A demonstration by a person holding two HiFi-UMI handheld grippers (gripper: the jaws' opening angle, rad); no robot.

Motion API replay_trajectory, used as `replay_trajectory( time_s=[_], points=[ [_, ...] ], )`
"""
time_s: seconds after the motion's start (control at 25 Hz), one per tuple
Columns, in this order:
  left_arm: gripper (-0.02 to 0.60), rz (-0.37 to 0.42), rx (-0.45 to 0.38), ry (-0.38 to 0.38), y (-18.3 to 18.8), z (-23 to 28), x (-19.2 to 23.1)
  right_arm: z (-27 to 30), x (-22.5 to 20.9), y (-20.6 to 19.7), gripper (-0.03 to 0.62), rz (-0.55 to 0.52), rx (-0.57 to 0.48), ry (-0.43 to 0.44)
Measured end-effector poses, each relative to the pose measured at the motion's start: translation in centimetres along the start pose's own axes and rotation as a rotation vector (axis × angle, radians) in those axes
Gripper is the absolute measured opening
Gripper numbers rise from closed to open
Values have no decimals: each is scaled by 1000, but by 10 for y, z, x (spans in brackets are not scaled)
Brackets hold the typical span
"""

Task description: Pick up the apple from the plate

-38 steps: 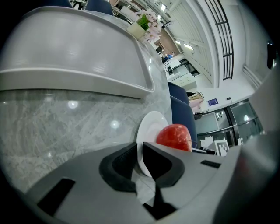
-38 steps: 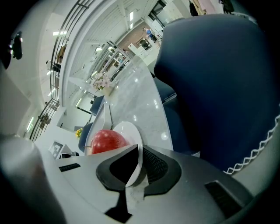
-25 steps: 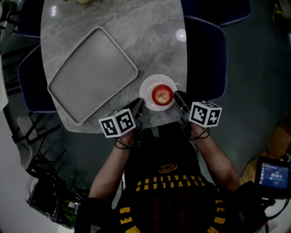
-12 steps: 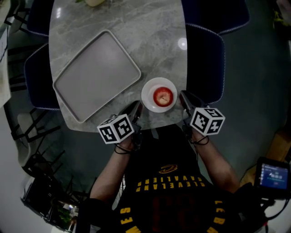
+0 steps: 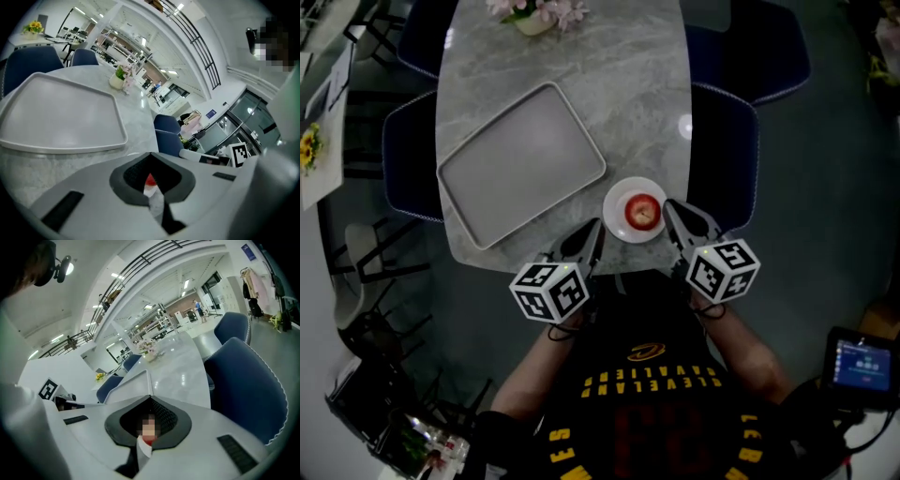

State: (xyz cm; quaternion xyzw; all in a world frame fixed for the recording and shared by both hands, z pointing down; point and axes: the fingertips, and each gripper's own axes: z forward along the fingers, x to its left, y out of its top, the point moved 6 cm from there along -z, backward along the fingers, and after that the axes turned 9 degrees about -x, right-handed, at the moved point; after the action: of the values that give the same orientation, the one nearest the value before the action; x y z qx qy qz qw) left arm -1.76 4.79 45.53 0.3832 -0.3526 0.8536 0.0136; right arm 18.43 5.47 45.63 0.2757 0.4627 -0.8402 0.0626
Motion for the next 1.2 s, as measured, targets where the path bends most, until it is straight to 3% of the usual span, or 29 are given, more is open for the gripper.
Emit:
replay_trajectory(
  time_s=[0.28,0.8,1.2],
  points=[
    [0,131,-102,-33,26,-22,-33,-6,45,27,6,-75,-77,108],
    [0,271,-282,-100,67,-52,-98,-30,115,80,6,-318,-262,277],
    [0,363,-381,-100,78,-69,-127,-46,134,100,6,-393,-335,355]
  ],
)
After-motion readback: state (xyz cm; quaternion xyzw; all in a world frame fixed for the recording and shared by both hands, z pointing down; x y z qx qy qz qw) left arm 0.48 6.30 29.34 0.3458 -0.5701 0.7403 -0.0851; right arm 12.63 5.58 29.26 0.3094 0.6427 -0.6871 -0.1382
